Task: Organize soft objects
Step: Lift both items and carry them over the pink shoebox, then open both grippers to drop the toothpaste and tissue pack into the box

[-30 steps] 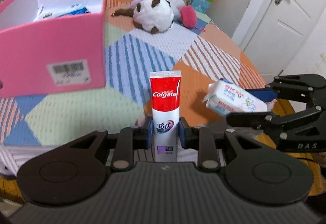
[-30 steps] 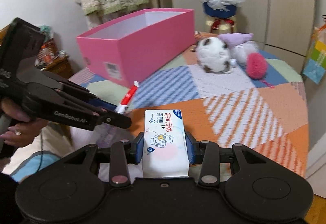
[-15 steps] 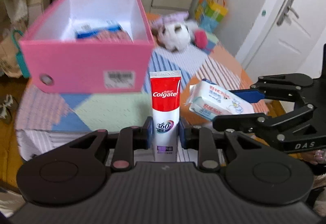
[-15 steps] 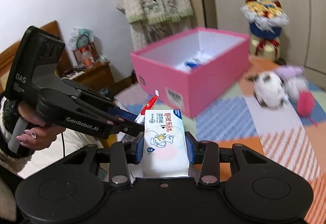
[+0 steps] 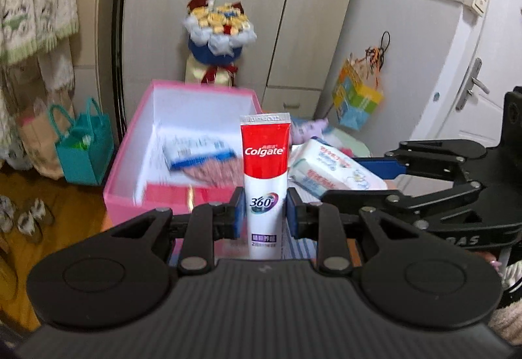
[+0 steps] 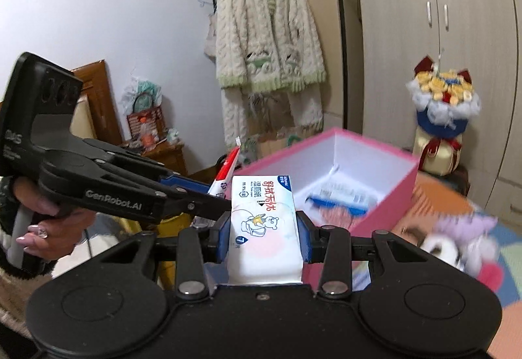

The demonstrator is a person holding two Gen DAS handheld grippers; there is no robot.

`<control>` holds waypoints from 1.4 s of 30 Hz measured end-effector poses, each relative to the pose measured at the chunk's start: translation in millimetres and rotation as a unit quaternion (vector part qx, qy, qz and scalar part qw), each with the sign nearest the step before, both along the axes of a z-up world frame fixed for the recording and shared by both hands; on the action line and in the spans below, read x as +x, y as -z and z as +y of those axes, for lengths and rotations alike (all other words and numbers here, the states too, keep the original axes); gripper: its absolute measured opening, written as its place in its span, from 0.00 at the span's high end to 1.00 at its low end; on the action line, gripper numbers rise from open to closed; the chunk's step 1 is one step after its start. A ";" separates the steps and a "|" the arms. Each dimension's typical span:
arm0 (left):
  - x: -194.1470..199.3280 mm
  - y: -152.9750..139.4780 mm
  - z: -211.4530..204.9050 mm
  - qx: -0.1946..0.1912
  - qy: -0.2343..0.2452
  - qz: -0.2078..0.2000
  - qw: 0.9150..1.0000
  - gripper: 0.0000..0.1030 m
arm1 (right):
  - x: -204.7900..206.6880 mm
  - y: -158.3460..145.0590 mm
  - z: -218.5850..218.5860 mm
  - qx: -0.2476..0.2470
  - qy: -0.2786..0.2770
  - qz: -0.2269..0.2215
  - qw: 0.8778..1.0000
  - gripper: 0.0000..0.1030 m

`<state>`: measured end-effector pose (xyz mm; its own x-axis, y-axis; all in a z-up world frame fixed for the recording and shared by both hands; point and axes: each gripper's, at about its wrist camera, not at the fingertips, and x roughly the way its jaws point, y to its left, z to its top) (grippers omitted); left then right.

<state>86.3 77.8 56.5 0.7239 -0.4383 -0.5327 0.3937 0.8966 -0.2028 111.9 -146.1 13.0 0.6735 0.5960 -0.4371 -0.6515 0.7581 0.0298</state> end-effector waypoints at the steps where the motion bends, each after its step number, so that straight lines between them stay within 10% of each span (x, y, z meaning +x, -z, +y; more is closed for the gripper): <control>1: 6.5 -4.8 -0.3 0.001 -0.003 -0.005 1.000 0.76 | 7.0 -1.9 3.0 -0.003 0.004 -0.005 1.000 0.56; 22: 163.9 55.6 -0.9 0.081 -0.064 0.051 0.993 0.76 | 149.2 49.0 53.8 -0.093 0.036 0.074 0.992 0.56; 35: 164.5 77.4 -11.4 0.202 -0.054 0.024 0.978 0.69 | 167.5 71.4 78.6 -0.175 0.014 0.074 0.982 0.55; 42: 146.8 59.8 0.0 0.189 -0.049 0.005 0.981 0.58 | 151.0 63.9 73.9 -0.178 0.017 0.080 0.981 0.52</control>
<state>233.1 77.8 -3.3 0.7472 -0.1371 -0.6503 0.3015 0.9419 0.1478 262.9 -72.2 -50.9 0.5965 0.3649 -0.7149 -0.6340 0.7604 -0.1409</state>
